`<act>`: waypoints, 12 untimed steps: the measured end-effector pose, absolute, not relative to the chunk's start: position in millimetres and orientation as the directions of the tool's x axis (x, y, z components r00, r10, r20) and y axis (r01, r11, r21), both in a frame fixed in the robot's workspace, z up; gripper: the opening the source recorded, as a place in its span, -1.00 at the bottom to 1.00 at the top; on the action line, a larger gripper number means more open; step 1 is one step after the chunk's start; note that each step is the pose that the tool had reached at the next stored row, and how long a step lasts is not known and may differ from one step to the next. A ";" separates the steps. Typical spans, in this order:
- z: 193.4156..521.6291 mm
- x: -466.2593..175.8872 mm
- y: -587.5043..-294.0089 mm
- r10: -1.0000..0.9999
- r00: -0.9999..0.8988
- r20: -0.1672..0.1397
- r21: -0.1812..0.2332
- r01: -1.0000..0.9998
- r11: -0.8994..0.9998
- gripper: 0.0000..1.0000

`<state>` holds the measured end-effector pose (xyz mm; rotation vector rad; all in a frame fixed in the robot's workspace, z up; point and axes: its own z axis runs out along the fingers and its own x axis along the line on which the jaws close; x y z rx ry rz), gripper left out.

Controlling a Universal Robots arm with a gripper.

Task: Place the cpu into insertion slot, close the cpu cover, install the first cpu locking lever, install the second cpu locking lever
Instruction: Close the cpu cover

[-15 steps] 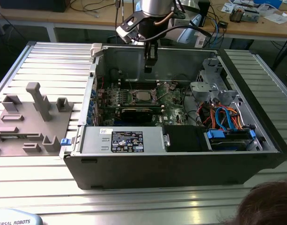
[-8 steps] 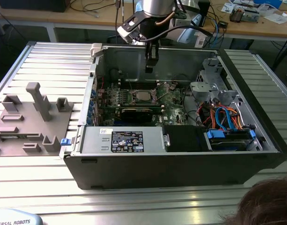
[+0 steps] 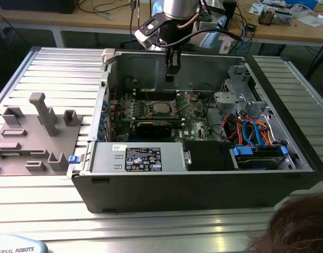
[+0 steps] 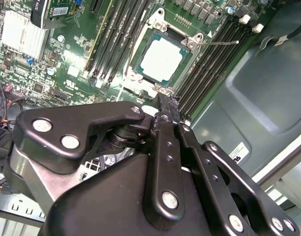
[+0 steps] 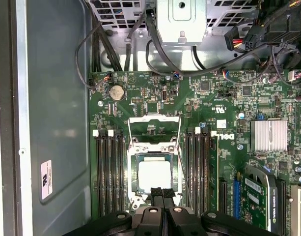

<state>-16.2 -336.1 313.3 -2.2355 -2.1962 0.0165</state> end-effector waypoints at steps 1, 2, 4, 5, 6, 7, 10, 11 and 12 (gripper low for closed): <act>313.3 -15.6 -336.1 1.000 0.018 -0.002 -0.013 1.000 -0.018 -0.79; 313.3 -15.3 -336.1 1.000 0.018 -0.002 -0.013 1.000 -0.018 -0.79; 313.2 -13.8 -336.1 1.000 0.018 -0.002 -0.013 1.000 -0.018 -0.79; 313.2 -13.0 -336.1 1.000 0.018 -0.002 -0.013 1.000 -0.018 -0.79; 313.2 -12.6 -336.1 1.000 0.018 -0.002 -0.013 1.000 -0.018 -0.79; 313.2 -12.1 -336.1 1.000 0.018 -0.002 -0.013 1.000 -0.018 -0.79; 313.1 -10.7 -336.1 1.000 0.018 -0.002 -0.013 1.000 -0.018 -0.79; 313.0 -10.0 -336.1 1.000 0.018 -0.002 -0.013 1.000 -0.018 -0.79; 313.0 -9.3 -336.1 1.000 0.018 -0.002 -0.013 1.000 -0.018 -0.79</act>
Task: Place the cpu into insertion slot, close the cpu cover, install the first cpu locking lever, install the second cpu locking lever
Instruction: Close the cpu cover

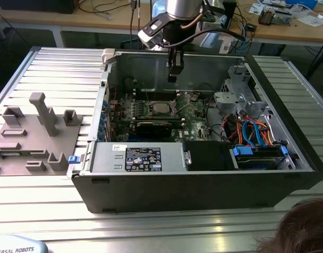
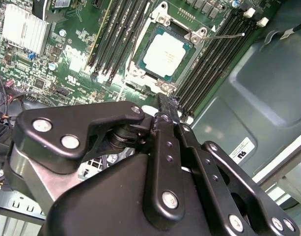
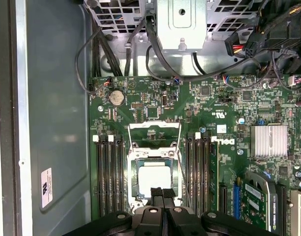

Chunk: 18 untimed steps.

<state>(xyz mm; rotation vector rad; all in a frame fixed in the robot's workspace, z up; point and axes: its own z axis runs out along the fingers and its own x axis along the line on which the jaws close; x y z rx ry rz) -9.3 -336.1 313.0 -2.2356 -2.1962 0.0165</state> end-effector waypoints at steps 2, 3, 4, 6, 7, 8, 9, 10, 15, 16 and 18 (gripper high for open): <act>312.9 -8.5 -336.1 1.000 0.018 -0.002 -0.013 1.000 -0.018 -0.79; 312.9 -8.1 -336.1 1.000 0.018 -0.002 -0.013 1.000 -0.018 -0.79; 312.9 -7.8 -336.1 1.000 0.018 -0.002 -0.013 1.000 -0.018 -0.79; 312.8 -6.9 -336.1 1.000 0.018 -0.002 -0.013 1.000 -0.018 -0.79; 312.8 -6.7 -336.1 1.000 0.018 -0.002 -0.013 1.000 -0.018 -0.79; 312.8 -6.3 -336.0 1.000 0.018 -0.002 -0.013 1.000 -0.018 -0.79; 312.8 -6.0 -336.1 1.000 0.018 -0.002 -0.013 1.000 -0.018 -0.79; 312.7 -5.8 -336.1 1.000 0.018 -0.002 -0.013 1.000 -0.018 -0.79; 312.6 -4.2 -336.1 1.000 0.018 -0.002 -0.013 1.000 -0.018 -0.79; 312.5 -3.5 -336.1 1.000 0.018 -0.002 -0.013 1.000 -0.018 -0.79; 312.4 -2.8 -336.1 1.000 0.018 -0.002 -0.013 1.000 -0.018 -0.79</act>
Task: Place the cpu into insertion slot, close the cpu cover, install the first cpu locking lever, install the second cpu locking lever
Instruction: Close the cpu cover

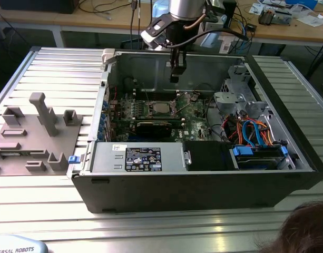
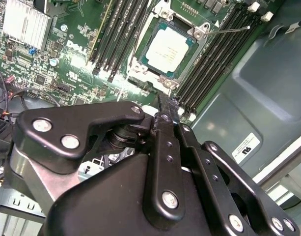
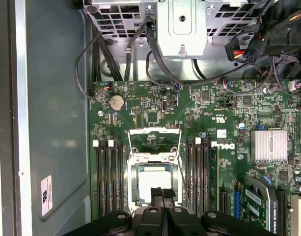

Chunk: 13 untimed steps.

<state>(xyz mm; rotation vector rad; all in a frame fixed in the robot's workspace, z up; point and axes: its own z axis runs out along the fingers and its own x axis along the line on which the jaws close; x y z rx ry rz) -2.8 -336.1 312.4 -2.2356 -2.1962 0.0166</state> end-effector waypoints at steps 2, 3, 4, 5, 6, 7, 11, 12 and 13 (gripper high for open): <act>312.4 -2.2 -336.0 1.000 0.018 -0.002 -0.013 1.000 -0.018 -0.79; 312.3 -1.8 -336.0 1.000 0.018 -0.002 -0.013 1.000 -0.018 -0.79; 312.3 -1.6 -336.1 1.000 0.018 -0.002 -0.013 1.000 -0.018 -0.79; 312.3 -1.3 -336.1 1.000 0.018 -0.002 -0.013 1.000 -0.018 -0.79; 312.3 -0.9 -336.1 1.000 0.018 -0.002 -0.013 1.000 -0.018 -0.79; 312.3 -0.6 -336.1 1.000 0.018 -0.002 -0.013 1.000 -0.018 -0.79; 312.1 0.6 -336.1 1.000 0.018 -0.002 -0.013 1.000 -0.018 -0.79; 312.1 0.9 -336.1 1.000 0.018 -0.002 -0.013 1.000 -0.018 -0.79; 312.0 1.1 -336.1 1.000 0.018 -0.002 -0.013 1.000 -0.018 -0.79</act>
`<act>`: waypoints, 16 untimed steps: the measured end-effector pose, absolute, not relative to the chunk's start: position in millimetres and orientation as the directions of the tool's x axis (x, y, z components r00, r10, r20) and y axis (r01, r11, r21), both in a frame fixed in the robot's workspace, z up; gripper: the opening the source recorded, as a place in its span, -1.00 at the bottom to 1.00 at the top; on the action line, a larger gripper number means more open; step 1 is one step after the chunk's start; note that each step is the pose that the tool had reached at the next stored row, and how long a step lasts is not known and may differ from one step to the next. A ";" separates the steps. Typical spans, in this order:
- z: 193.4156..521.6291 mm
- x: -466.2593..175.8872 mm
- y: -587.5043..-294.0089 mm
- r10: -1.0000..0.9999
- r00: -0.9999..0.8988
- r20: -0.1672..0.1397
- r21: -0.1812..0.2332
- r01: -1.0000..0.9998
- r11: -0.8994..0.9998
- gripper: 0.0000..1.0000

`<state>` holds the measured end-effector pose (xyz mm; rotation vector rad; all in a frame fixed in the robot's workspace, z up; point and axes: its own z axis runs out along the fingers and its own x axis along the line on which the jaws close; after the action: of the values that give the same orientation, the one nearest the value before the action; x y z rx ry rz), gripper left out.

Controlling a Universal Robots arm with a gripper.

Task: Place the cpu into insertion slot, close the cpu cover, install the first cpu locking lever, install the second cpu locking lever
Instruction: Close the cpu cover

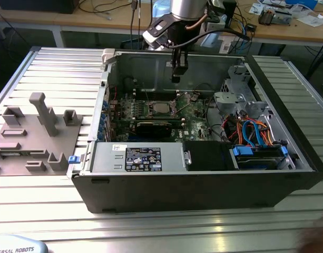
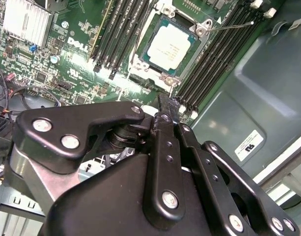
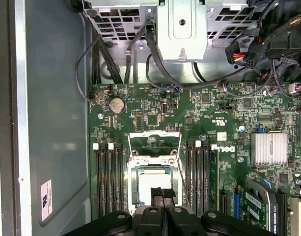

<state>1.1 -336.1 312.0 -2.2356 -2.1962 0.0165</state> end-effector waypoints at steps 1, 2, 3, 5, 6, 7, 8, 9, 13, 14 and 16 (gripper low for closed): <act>312.0 1.2 -336.1 1.000 0.018 -0.002 -0.013 1.000 -0.018 -0.79; 311.9 1.4 -336.0 1.000 0.018 -0.002 -0.013 1.000 -0.018 -0.79; 311.8 1.7 -336.0 1.000 0.018 -0.002 -0.013 1.000 -0.018 -0.79; 311.5 2.6 -336.1 1.000 0.018 -0.002 -0.013 1.000 -0.018 -0.79; 311.1 3.9 -336.0 1.000 0.018 -0.002 -0.013 1.000 -0.018 -0.79; 310.7 5.0 -336.1 1.000 0.018 -0.002 -0.013 1.000 -0.018 -0.79; 310.4 5.5 -336.1 1.000 0.018 -0.002 -0.013 1.000 -0.018 -0.79; 310.2 5.9 -336.1 1.000 0.018 -0.001 -0.013 1.000 -0.018 -0.79; 309.2 8.1 -336.1 1.000 0.018 -0.001 -0.013 1.000 -0.018 -0.79; 308.8 9.2 -336.1 1.000 0.018 -0.001 -0.013 1.000 -0.018 -0.79; 308.6 10.0 -336.1 1.000 0.018 -0.001 -0.013 1.000 -0.018 -0.79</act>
<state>10.0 -336.1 308.6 -2.2353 -2.1958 0.0158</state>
